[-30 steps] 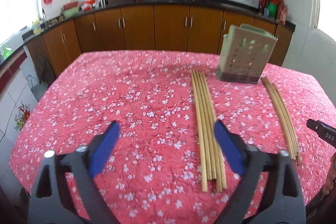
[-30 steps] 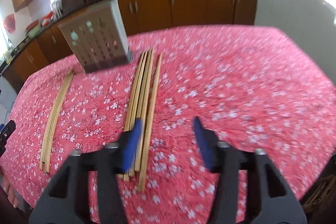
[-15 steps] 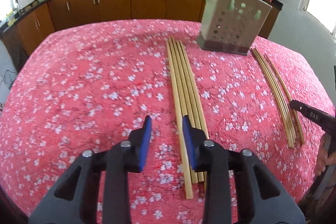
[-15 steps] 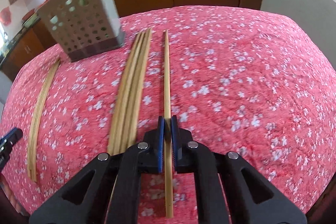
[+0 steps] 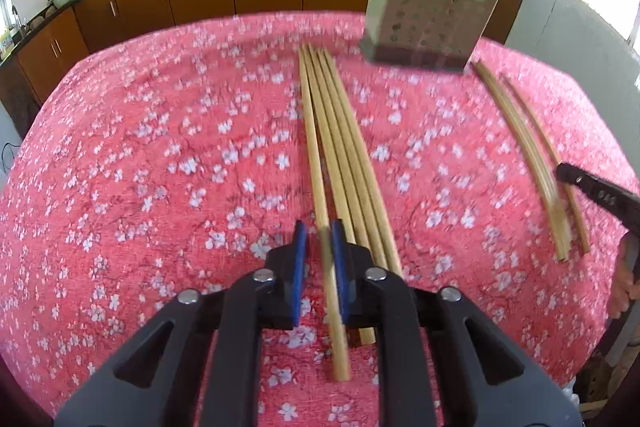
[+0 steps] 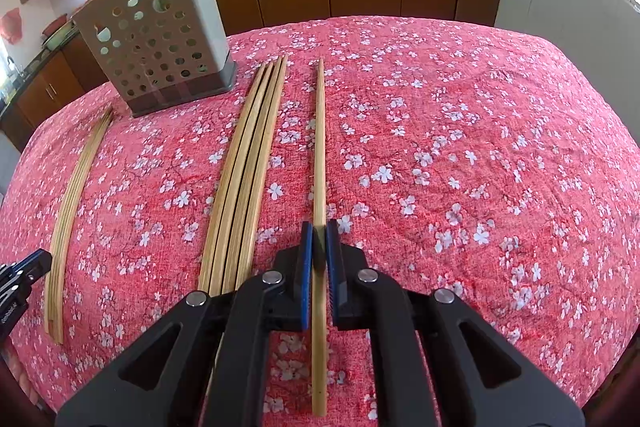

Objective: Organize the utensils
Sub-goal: 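Close the right tool on one bamboo chopstick while the left tool grasps another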

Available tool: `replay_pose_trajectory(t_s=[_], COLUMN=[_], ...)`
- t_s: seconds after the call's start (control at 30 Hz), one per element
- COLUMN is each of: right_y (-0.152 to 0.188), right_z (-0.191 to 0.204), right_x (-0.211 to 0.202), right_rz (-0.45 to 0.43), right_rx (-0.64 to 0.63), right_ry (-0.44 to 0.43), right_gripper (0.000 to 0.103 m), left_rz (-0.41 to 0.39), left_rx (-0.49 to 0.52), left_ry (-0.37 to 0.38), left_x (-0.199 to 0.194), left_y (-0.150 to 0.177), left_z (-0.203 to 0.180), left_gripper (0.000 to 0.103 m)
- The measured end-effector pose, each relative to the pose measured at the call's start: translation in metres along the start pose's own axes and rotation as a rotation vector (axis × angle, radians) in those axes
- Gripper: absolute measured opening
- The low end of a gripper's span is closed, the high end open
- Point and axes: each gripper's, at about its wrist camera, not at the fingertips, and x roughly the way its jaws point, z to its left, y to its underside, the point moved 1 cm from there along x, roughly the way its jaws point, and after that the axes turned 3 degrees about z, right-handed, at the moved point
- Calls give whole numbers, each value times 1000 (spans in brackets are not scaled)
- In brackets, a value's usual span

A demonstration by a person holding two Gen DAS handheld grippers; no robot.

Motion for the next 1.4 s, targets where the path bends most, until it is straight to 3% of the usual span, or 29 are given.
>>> replay_pose_trajectory(t_s=[0.17, 0.3, 0.5, 0.73, 1.13, 1.23, 1.33, 1.4], right_y=[3, -12, -25, -25, -10, -5, -7, -10], right_z=[4, -11, -34, -37, -38, -35, -34, -35], right_x=[-1, 6, 14, 16, 6, 4, 0, -14], right_rz=[-22, -37, -66, -84, -51, -62, -57, -103], right_rx=[-53, -20, 42, 36, 49, 23, 22, 23], right_ry=[19, 37, 35, 24, 7, 21, 23, 20], right_gripper=[8, 8, 8, 8, 8, 8, 8, 8], left_rz=[-11, -28, -74, -99, -84, -125, -117, -146], left_rx=[-4, -45, -67, -74, -29, 1, 18, 23], left_ry=[-35, -75, -50, -40, -109, -145, -152, -143], left_x=[10, 23, 29, 28, 24, 22, 20, 7], left_y=[-10, -23, -28, -27, -17, -10, -10, -12], left_z=[10, 36, 62, 63, 57, 55, 51, 49], left_gripper=[8, 8, 9, 10, 12, 9, 8, 8])
